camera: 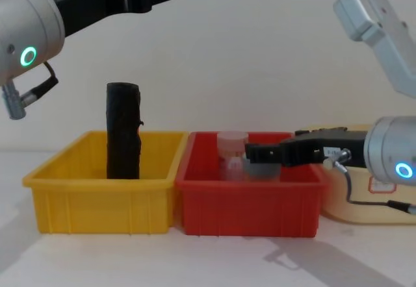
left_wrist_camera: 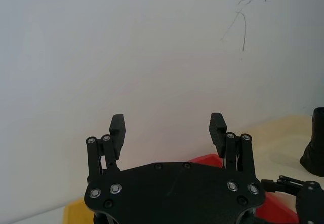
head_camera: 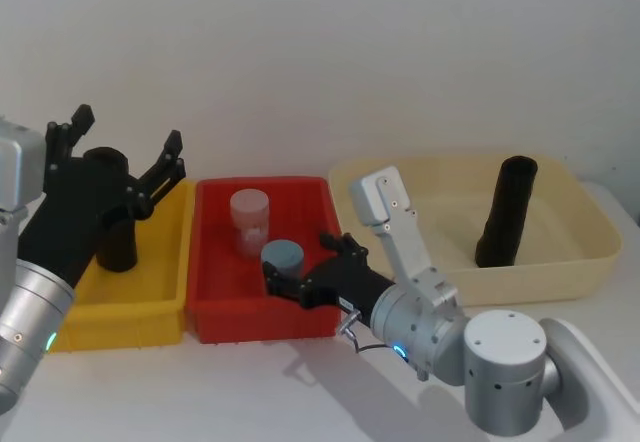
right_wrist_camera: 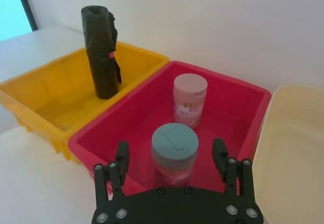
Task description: Pick up the garbage bag with the one hand and transfer it to the other hand.
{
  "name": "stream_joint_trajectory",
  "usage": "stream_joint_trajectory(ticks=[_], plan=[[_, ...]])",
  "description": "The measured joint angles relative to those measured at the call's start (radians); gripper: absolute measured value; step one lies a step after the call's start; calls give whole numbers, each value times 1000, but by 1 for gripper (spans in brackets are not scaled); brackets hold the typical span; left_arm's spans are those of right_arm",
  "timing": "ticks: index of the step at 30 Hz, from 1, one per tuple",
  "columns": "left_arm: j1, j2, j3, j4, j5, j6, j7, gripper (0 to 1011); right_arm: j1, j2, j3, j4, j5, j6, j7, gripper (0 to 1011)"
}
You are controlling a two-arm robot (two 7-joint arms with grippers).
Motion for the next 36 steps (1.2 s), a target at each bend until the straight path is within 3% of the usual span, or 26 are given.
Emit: stream_joint_trajectory(ticks=[18, 36], plan=[[5, 2, -3, -5, 2, 1, 4, 1001, 70, -19, -17, 138, -19, -64, -26, 1000], [7, 3, -4, -7, 2, 1, 5, 1001, 102, -31, -20, 196, -19, -80, -32, 1000]])
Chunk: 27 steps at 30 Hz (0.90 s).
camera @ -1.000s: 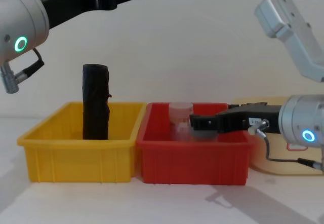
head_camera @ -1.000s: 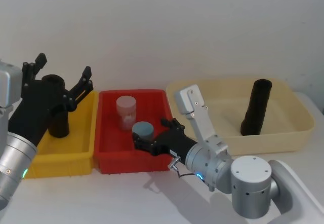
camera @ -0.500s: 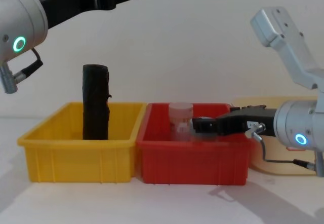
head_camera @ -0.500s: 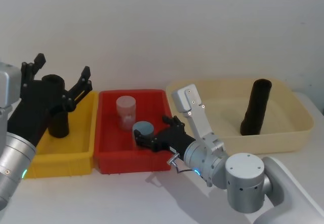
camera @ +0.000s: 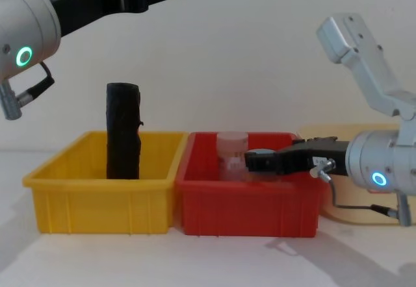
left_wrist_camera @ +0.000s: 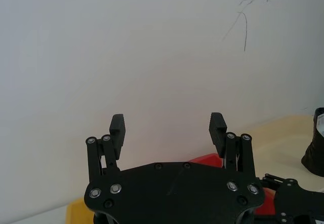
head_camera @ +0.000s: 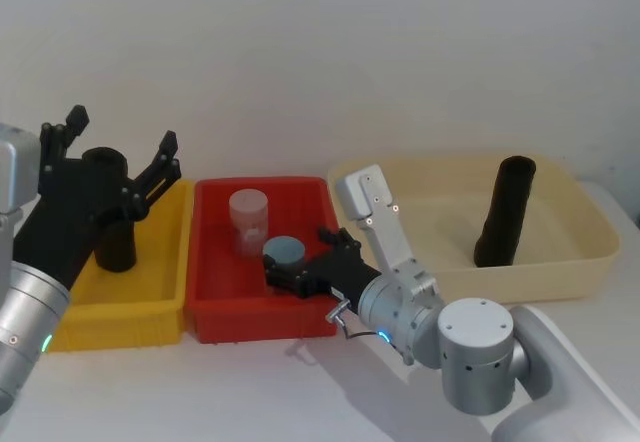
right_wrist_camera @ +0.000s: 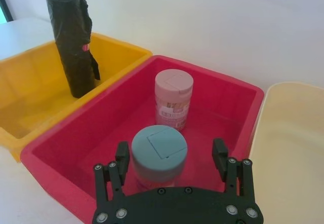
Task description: Pick up the garbage bag with the one hand and transfer it to the other hand.
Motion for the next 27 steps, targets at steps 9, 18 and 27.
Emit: stream_joint_trajectory(ticks=[9, 18, 27], plan=[[0, 0, 0, 0, 0, 0, 0, 1001, 8, 0, -11, 3, 1, 9, 6, 1000], [0, 0, 0, 0, 0, 0, 0, 1001, 14, -2, -16, 3, 0, 22, 6, 1000], [0, 0, 0, 0, 0, 0, 0, 1001, 20, -8, -14, 10, -6, 39, 1, 778]])
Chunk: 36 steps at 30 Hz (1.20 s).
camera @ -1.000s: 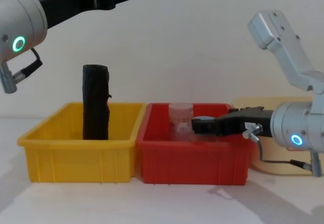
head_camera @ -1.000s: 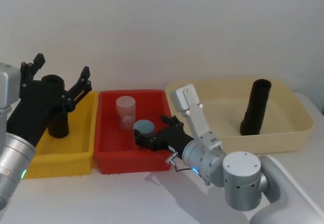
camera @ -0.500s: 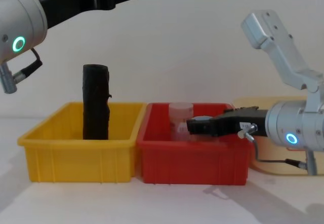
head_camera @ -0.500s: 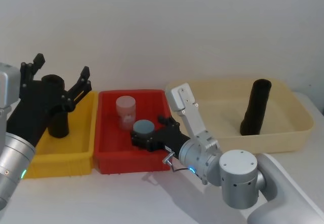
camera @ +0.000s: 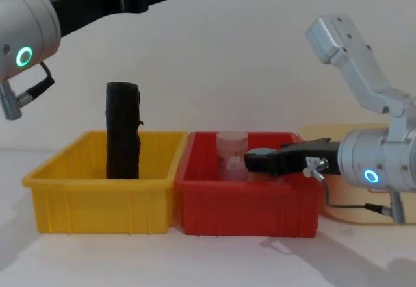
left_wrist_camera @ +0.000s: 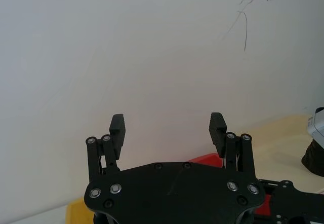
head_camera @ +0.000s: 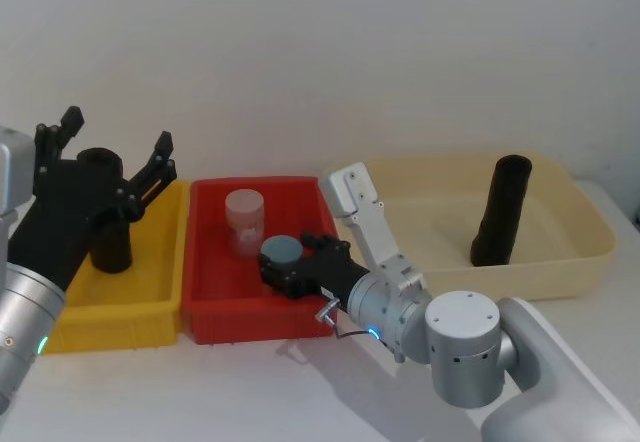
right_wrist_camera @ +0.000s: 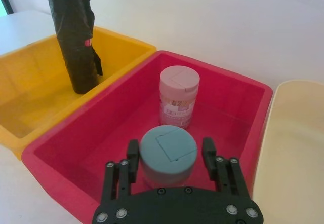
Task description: Pick up the garbage bag with the one hand and transfer it to the other hand.
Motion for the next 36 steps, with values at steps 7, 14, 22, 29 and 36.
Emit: stream_joint_trajectory(ticks=[7, 14, 22, 29, 36], plan=[[0, 0, 0, 0, 0, 0, 0, 1001, 1, -3, 3, 1, -2, 9, 0, 656], [0, 0, 0, 0, 0, 0, 0, 1001, -1, -8, 18, -20, 13, 17, 1, 656], [0, 0, 0, 0, 0, 0, 0, 1001, -7, -19, 55, -63, 55, 20, 1, 656], [0, 0, 0, 0, 0, 0, 0, 1001, -12, -30, 110, -107, 101, -19, -9, 656], [0, 0, 0, 0, 0, 0, 0, 1001, -8, -32, 160, -122, 120, -82, -34, 656]])
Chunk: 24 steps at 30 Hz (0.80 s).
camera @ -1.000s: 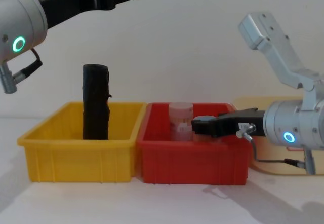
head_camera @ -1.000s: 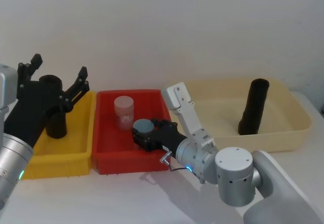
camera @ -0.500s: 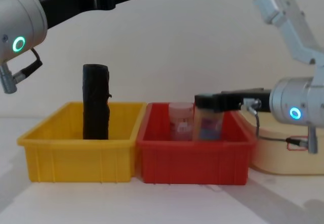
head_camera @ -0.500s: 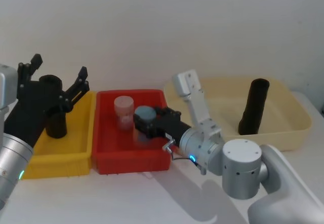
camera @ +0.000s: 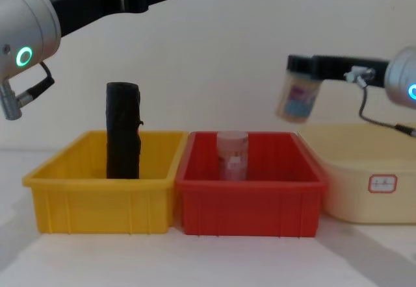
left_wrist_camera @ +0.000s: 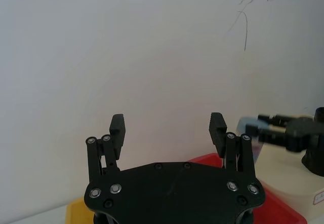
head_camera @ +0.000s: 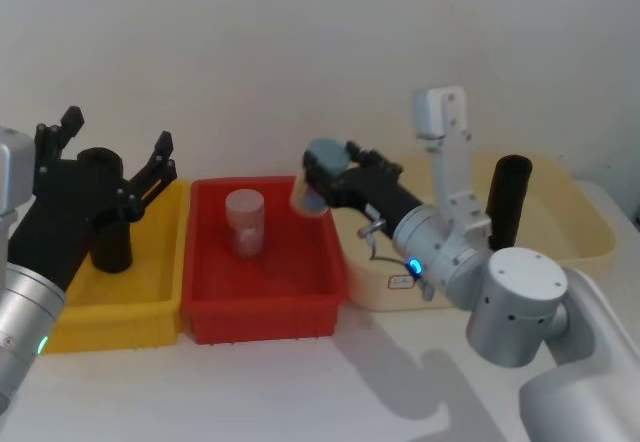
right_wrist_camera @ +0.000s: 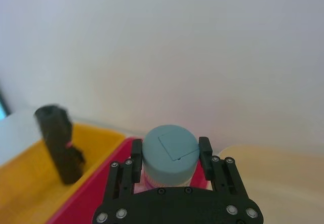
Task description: Pick up the garbage bag with the one hand and transfer it to the other hand.
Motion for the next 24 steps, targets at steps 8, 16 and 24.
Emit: stream_joint_trajectory(ticks=[8, 16, 24], plan=[[0, 0, 0, 0, 0, 0, 0, 1001, 14, 14, 46, 19, -3, -75, -40, 656], [0, 0, 0, 0, 0, 0, 0, 1001, 32, 48, 77, 82, -50, -148, -84, 656], [0, 0, 0, 0, 0, 0, 0, 1001, 43, 87, 82, 143, -109, -191, -104, 748]])
